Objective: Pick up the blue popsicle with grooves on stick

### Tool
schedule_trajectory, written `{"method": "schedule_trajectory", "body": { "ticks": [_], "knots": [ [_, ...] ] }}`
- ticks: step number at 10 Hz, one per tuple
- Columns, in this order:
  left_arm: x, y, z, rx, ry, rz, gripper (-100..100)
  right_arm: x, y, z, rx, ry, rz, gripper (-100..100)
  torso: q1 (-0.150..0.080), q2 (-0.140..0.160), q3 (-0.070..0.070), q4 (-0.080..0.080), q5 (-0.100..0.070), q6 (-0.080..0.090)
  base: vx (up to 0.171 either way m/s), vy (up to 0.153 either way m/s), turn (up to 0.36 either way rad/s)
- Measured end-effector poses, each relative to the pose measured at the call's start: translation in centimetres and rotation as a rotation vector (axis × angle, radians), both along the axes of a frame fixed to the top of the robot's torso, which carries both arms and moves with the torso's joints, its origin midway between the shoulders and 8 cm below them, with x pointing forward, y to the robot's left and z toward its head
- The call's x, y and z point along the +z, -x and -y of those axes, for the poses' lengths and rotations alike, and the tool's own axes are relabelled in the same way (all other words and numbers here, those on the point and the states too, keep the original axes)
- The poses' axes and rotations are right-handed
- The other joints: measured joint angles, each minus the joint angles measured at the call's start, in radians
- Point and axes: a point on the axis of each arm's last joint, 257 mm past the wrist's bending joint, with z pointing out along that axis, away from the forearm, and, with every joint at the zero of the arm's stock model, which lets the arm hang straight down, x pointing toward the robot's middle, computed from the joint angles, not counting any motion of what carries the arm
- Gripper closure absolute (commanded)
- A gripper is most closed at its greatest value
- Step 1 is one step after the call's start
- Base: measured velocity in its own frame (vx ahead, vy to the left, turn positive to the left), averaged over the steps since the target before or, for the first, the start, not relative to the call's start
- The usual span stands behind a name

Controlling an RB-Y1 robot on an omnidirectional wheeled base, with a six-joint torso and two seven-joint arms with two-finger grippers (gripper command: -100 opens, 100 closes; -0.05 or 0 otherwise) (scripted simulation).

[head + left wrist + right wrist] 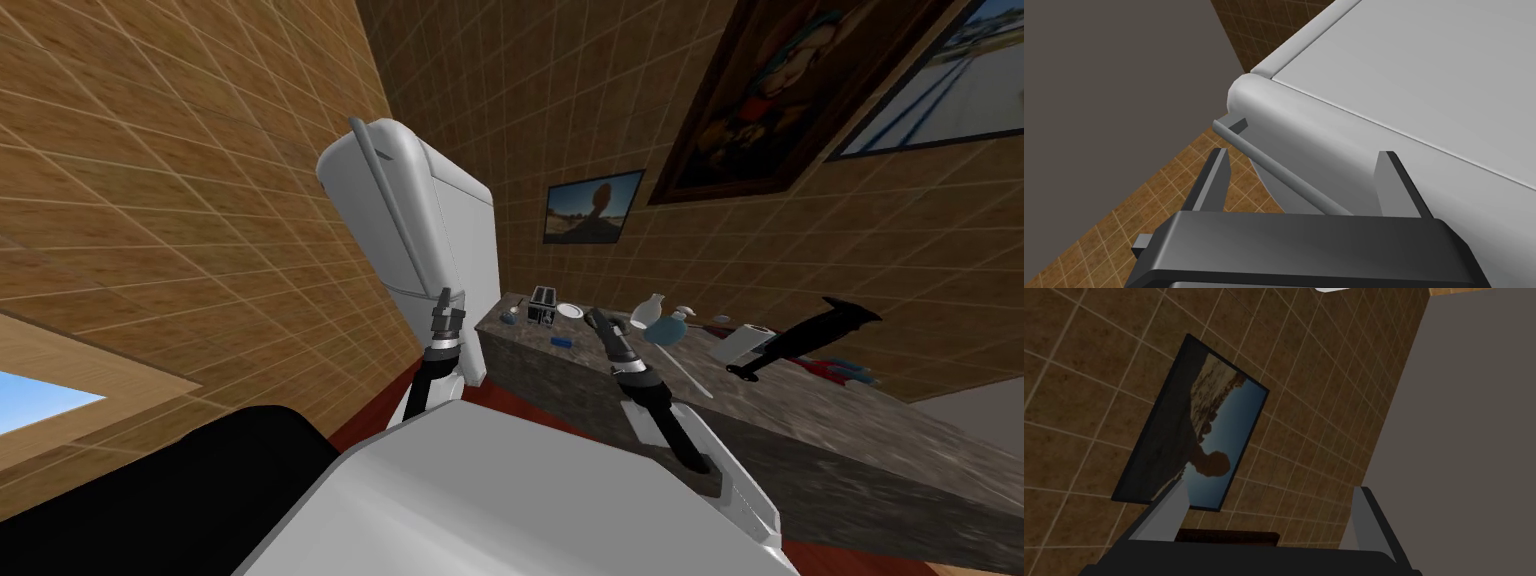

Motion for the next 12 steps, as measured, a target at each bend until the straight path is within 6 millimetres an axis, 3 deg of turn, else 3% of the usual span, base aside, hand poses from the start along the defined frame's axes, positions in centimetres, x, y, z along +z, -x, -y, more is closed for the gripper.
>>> {"method": "schedule_trajectory", "body": {
  "ticks": [7,12],
  "knots": [
    [0.0,0.0,0.0,0.000,0.000,0.000,0,-2.4,-1.6,-2.2,0.053,0.337,0.052,-100,-0.001,-0.001,0.000,0.000,0.000,0.000,0.005,0.112,0.051],
    [0.0,0.0,0.0,0.000,0.000,0.000,0,-5.7,-3.0,-3.0,0.097,0.609,0.082,-100,0.001,0.000,0.000,0.000,0.000,0.000,0.014,0.117,0.042]
  ]
}}
